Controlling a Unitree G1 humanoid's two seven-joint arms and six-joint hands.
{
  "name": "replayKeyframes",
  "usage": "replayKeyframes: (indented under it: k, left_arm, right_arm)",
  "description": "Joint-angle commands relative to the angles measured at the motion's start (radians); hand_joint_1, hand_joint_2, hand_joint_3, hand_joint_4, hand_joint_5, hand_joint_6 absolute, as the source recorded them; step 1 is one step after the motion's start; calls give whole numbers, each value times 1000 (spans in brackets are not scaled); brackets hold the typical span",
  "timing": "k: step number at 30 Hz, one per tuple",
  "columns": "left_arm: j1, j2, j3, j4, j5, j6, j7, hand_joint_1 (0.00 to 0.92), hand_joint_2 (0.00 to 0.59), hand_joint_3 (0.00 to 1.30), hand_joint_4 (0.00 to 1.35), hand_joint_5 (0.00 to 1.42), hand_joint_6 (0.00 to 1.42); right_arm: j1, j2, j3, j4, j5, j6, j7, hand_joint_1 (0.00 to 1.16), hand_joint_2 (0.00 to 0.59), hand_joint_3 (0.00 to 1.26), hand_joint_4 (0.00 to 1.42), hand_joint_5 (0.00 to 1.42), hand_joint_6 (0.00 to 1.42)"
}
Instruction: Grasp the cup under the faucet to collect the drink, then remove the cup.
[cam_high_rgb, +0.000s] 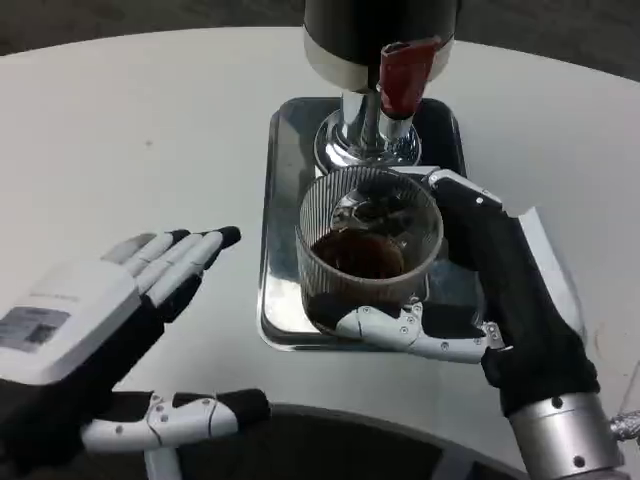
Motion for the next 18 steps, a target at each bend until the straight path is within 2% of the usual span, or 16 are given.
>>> replayKeyframes:
  k: [1, 7, 14, 18]
  left_arm:
    - [39, -26, -17, -55, 61, 19, 24, 0, 66, 0, 0, 0, 0]
    - [59, -36, -33, -114, 79, 41, 8, 0, 62, 0, 0, 0, 0]
    - [54, -31, -63, -137, 104, 50, 4, 0, 52, 0, 0, 0, 0]
    - [53, -41, -78, -153, 107, 62, 3, 0, 48, 0, 0, 0, 0]
  right_arm:
    - [49, -9, 18, -123, 43, 30, 56, 1153, 124, 733, 858, 939, 1310]
    - [107, -26, 23, -203, 68, 50, 108, 1153, 124, 737, 865, 939, 1316]
    - [98, -55, -35, -276, 130, 103, 160, 1153, 124, 743, 868, 939, 1319]
    - [117, -59, -40, -332, 154, 134, 176, 1153, 124, 745, 868, 939, 1321]
